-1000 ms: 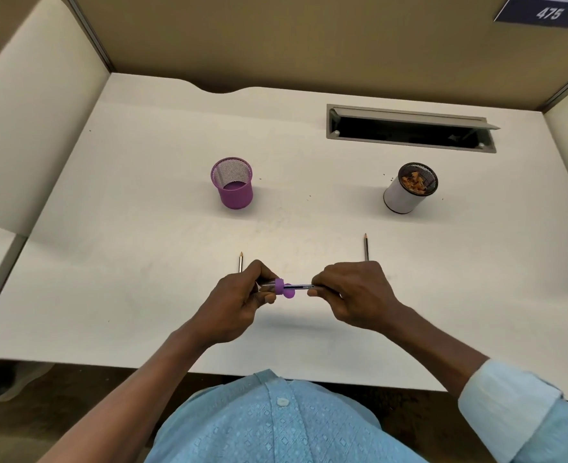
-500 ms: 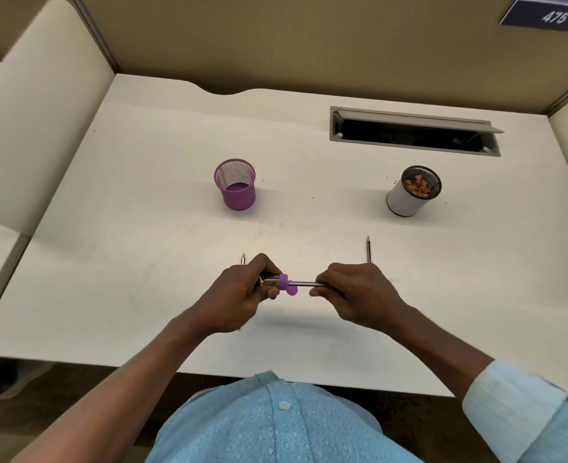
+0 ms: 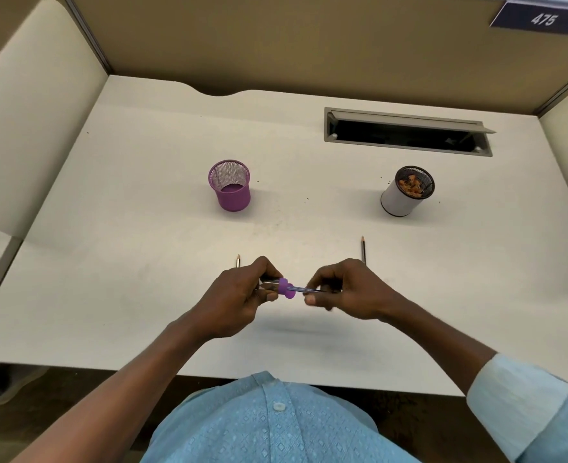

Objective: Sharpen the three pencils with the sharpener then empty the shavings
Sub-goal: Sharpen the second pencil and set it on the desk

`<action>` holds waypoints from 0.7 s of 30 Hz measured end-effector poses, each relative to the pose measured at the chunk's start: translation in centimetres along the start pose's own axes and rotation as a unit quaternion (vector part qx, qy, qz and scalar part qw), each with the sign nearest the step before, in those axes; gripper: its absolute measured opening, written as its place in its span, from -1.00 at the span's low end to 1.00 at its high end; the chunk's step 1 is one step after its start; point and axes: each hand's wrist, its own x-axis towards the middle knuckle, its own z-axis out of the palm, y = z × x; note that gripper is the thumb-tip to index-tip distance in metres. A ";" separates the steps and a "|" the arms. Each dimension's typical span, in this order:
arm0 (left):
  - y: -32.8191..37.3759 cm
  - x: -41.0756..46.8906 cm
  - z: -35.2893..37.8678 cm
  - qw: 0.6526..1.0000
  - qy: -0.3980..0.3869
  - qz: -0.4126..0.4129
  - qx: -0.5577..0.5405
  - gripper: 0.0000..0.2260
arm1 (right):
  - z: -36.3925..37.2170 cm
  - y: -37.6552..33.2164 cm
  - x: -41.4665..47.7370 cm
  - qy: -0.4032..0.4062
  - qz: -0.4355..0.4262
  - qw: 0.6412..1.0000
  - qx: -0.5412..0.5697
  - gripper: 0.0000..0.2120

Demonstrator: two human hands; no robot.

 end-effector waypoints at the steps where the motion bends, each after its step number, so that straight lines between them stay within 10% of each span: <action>1: -0.1 0.1 -0.1 1.000 -0.001 -0.003 0.000 -0.84 | 0.2 0.5 0.1 0.047 -0.048 0.996 -0.050 -0.84; 7: -0.1 0.2 -0.1 1.000 0.011 -0.014 -0.017 -0.86 | 1.3 1.7 0.0 0.246 -0.266 0.864 -0.350 -0.81; 11: -0.2 -0.1 -0.2 1.000 0.012 -0.011 0.002 -0.81 | 0.7 -0.5 0.5 0.053 -0.008 0.998 -0.025 -0.71; 13: -0.2 -0.4 0.0 1.000 0.005 -0.004 0.007 -0.81 | -0.3 -1.0 0.7 -0.062 0.095 0.988 0.107 -0.70; 21: -0.4 -0.3 -0.4 1.000 -0.007 -0.027 0.001 -0.81 | 1.2 0.7 0.6 0.149 -0.162 0.962 -0.161 -0.81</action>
